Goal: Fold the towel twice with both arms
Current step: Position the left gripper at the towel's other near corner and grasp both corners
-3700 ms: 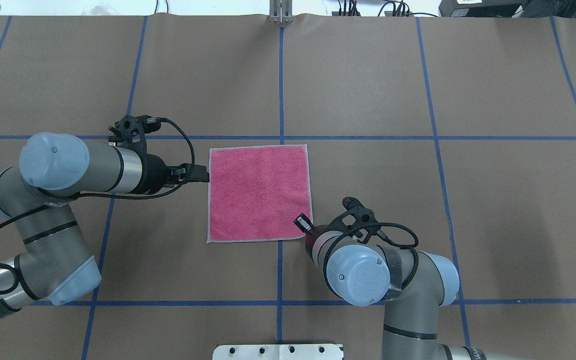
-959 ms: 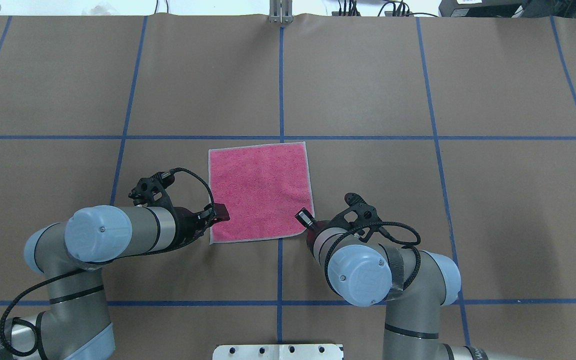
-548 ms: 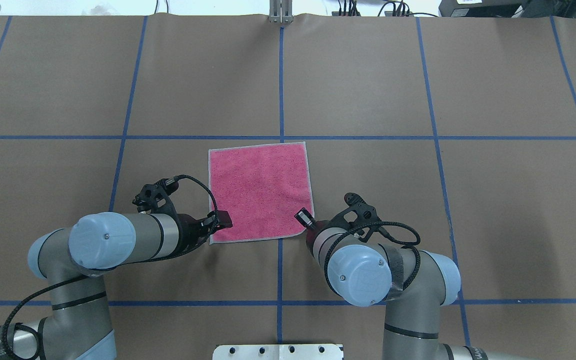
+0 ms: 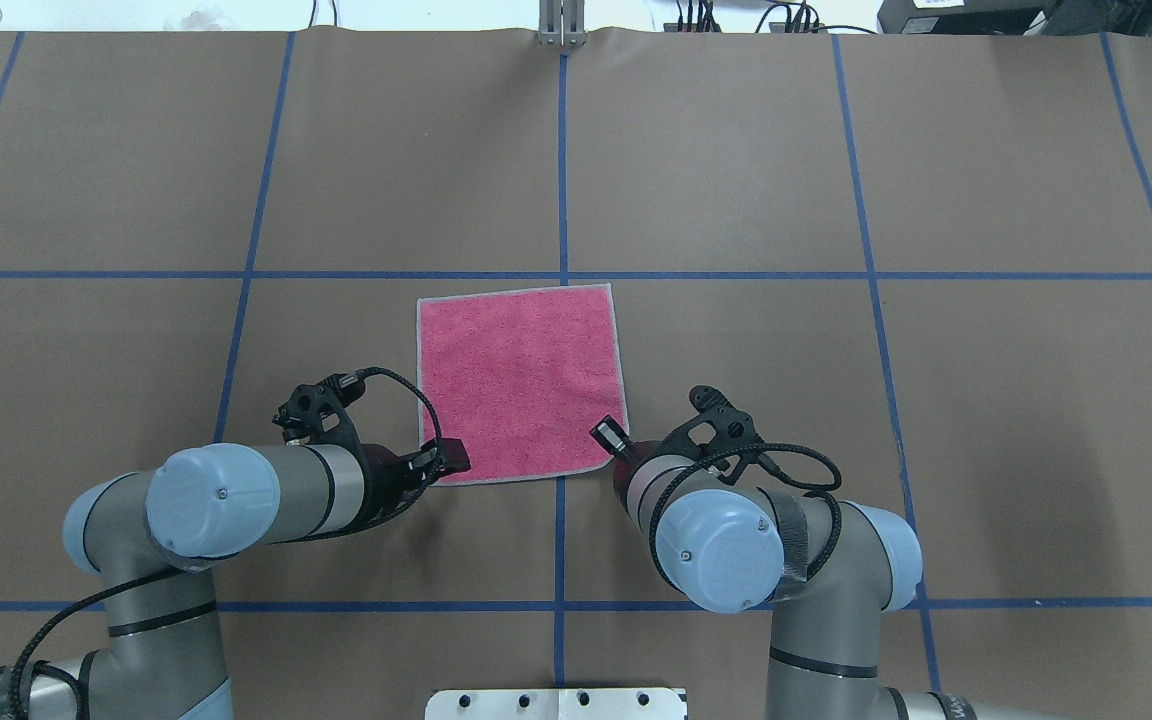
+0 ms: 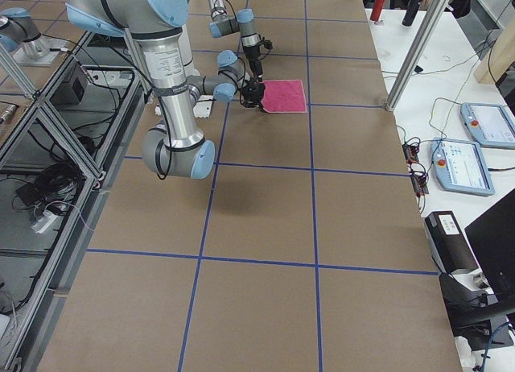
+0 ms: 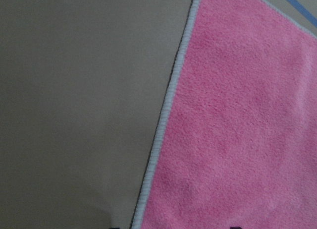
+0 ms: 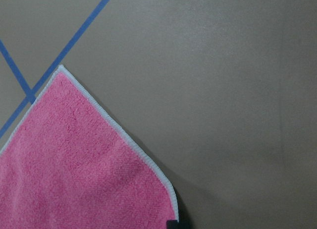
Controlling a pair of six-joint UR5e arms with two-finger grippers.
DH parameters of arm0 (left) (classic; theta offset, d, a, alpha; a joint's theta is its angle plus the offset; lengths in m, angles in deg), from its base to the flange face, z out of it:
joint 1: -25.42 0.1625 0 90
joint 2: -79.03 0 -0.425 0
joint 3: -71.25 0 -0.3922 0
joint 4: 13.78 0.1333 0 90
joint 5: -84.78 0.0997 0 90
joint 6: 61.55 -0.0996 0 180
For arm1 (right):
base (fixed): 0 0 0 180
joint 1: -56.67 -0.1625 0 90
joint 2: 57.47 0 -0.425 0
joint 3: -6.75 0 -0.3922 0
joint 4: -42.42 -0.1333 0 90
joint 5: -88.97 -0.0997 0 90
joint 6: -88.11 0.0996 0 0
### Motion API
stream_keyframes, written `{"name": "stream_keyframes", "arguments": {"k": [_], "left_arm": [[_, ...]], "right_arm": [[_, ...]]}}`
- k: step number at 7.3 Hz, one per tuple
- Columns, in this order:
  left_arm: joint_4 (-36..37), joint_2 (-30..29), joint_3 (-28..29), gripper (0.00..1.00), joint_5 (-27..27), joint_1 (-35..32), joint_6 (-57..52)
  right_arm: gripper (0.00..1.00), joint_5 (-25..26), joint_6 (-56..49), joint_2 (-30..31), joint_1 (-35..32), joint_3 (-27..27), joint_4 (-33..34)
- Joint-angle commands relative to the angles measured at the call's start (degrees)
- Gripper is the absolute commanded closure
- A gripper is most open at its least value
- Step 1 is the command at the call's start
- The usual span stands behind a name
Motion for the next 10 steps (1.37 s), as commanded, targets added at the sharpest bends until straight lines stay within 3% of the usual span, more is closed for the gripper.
{"name": "stream_keyframes", "arguments": {"k": [1,10], "left_arm": [[0.1,0.1,0.1,0.25,0.4,0.2,0.0],[0.0,-0.6,0.7,0.27,1.8,0.2,-0.2]], "right_arm": [[1.0,0.0,0.0,0.0,0.0,0.0,0.0],[1.0,0.0,0.0,0.1,0.0,-0.1,0.0]]}}
